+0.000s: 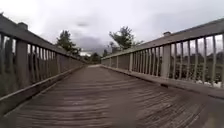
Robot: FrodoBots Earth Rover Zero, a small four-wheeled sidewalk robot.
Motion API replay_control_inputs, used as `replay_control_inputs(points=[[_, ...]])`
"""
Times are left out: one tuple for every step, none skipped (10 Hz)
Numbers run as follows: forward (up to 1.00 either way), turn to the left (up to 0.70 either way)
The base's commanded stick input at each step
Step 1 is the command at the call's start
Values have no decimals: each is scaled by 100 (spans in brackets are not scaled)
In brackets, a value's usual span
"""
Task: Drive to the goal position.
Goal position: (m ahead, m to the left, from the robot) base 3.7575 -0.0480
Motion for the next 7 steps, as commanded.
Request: replay_control_inputs(points=[[30,40],[30,60],[30,60],[30,55],[30,42],[30,0],[30,0]])
